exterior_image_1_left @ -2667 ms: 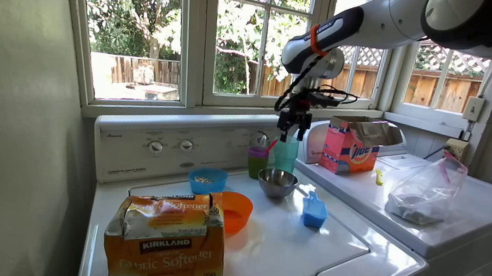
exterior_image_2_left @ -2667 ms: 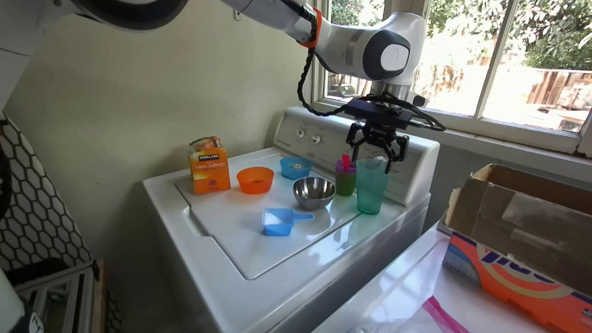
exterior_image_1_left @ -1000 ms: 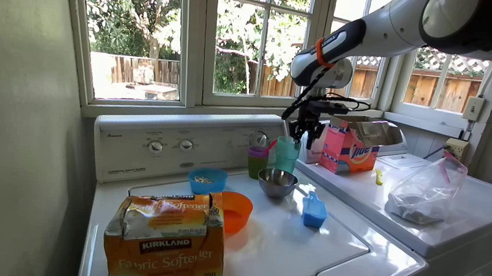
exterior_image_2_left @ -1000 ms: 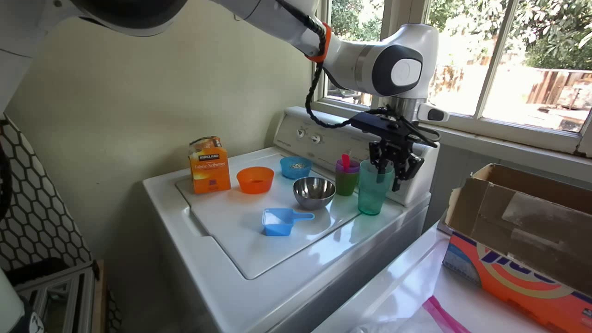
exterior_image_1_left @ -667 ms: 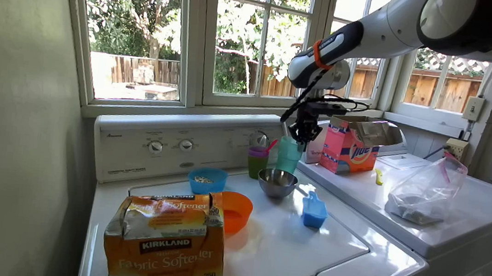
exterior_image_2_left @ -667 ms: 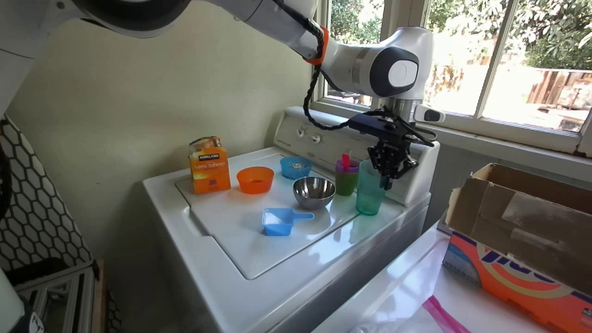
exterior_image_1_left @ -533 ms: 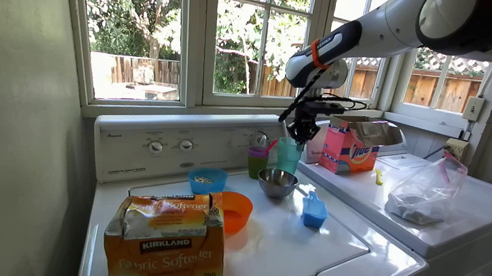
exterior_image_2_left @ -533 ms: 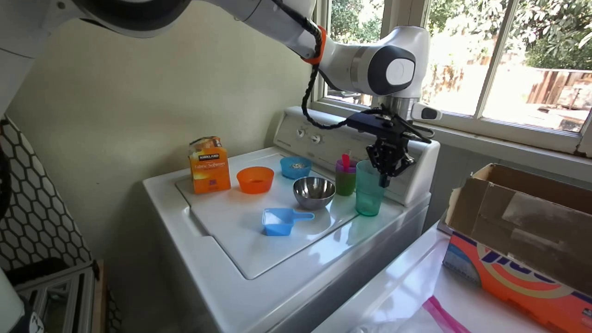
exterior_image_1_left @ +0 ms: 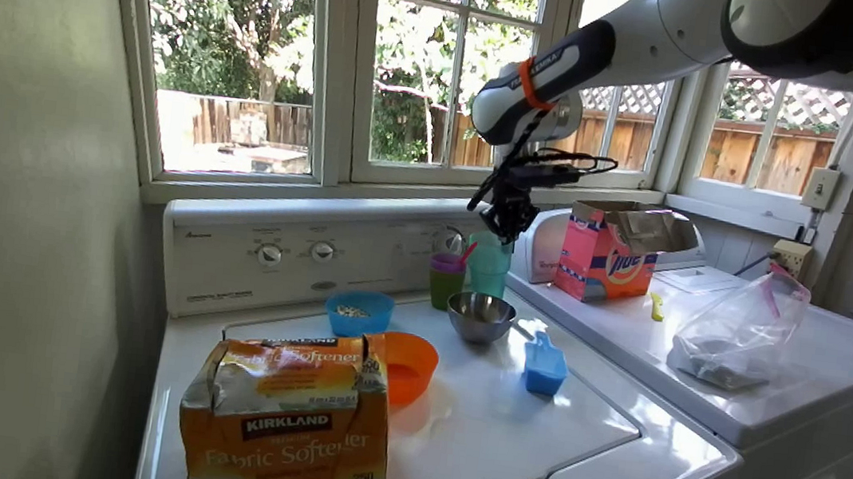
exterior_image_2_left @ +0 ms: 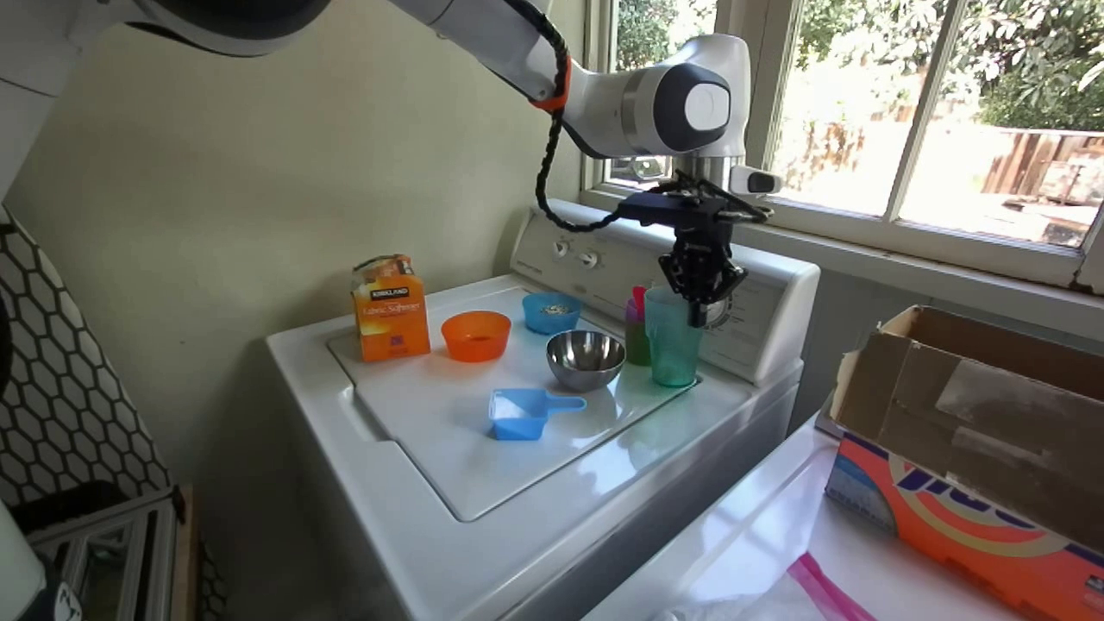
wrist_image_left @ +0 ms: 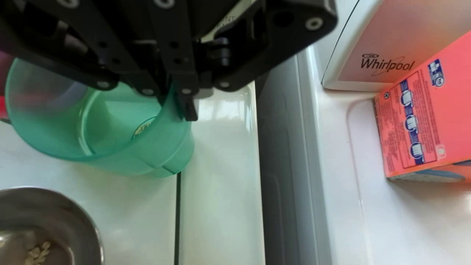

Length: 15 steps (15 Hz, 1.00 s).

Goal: Move the tide box forward and place the green cup at the edge of the washing machine

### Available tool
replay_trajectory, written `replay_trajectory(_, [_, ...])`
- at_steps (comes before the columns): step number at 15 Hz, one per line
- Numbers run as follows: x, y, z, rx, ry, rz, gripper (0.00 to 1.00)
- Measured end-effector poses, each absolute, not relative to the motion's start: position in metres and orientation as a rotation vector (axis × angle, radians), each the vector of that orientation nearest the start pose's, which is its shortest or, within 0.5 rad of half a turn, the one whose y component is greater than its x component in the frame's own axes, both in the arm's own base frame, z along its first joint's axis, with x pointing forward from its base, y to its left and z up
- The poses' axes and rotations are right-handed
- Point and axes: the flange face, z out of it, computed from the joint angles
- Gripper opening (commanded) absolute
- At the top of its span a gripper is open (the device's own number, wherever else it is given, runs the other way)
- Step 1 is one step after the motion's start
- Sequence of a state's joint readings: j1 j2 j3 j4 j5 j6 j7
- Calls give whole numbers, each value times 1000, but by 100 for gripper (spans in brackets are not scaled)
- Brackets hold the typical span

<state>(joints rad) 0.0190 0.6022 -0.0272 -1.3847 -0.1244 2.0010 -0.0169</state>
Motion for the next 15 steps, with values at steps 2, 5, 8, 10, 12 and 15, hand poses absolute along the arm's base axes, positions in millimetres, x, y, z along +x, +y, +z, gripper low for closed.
replay_trajectory(2, [714, 5, 376, -3310, -58, -46, 1])
replay_trajectory(5, [696, 27, 403, -3371, 116, -114, 1])
replay_trajectory(8, [671, 56, 432, -3393, 345, -218, 1])
replay_trajectory(10, [654, 79, 452, -3396, 485, -312, 1])
replay_trajectory(12, [637, 106, 471, -3400, 599, -428, 1])
replay_trajectory(15, [611, 155, 492, -3426, 745, -597, 1])
